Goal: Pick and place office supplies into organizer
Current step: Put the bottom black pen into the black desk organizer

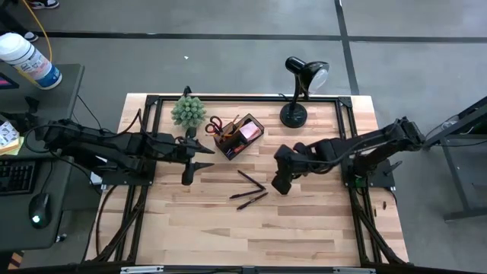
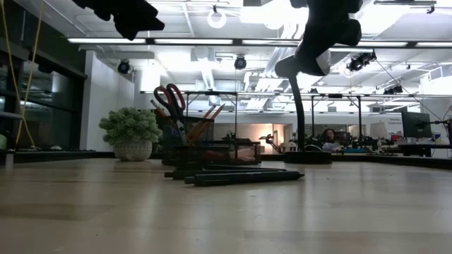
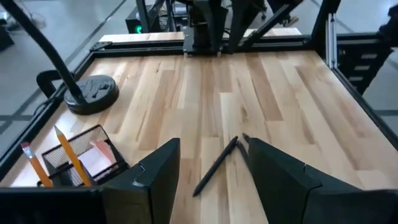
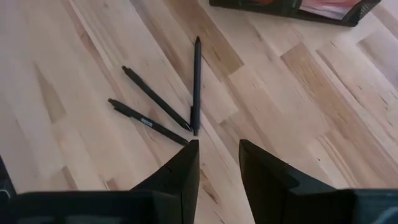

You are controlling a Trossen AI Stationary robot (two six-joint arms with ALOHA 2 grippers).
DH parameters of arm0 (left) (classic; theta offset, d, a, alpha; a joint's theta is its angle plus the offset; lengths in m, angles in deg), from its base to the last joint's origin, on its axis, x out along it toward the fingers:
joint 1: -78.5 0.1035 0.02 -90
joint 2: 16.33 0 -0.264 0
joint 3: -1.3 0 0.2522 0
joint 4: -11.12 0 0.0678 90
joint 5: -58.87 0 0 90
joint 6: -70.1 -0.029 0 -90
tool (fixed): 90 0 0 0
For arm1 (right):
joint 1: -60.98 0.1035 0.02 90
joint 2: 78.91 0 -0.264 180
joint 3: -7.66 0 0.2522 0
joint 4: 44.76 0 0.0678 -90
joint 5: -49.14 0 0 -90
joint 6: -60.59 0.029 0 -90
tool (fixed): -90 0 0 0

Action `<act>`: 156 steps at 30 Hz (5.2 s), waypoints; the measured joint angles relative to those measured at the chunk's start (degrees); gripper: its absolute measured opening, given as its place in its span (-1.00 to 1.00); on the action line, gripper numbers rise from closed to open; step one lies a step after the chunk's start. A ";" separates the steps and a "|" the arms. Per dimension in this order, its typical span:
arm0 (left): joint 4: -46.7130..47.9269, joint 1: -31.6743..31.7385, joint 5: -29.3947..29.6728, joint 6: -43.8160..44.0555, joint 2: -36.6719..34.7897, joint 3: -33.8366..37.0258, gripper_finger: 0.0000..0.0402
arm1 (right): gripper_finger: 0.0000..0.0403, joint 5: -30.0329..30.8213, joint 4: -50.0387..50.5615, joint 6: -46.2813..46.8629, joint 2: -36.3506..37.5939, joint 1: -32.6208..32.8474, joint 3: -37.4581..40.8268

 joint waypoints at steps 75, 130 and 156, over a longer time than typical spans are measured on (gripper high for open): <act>2.72 0.00 7.90 4.34 -0.02 0.00 -0.11 | -0.93 0.88 -10.69 -20.97 -0.04 -0.12 0.00; 2.80 -0.02 -13.06 6.98 8.46 0.02 -0.11 | -0.84 -8.74 -5.29 -10.59 -6.88 1.26 0.00; 3.13 -0.02 -12.94 4.64 8.46 0.02 -0.11 | -0.88 -3.24 -2.29 -10.75 -6.86 6.17 -0.01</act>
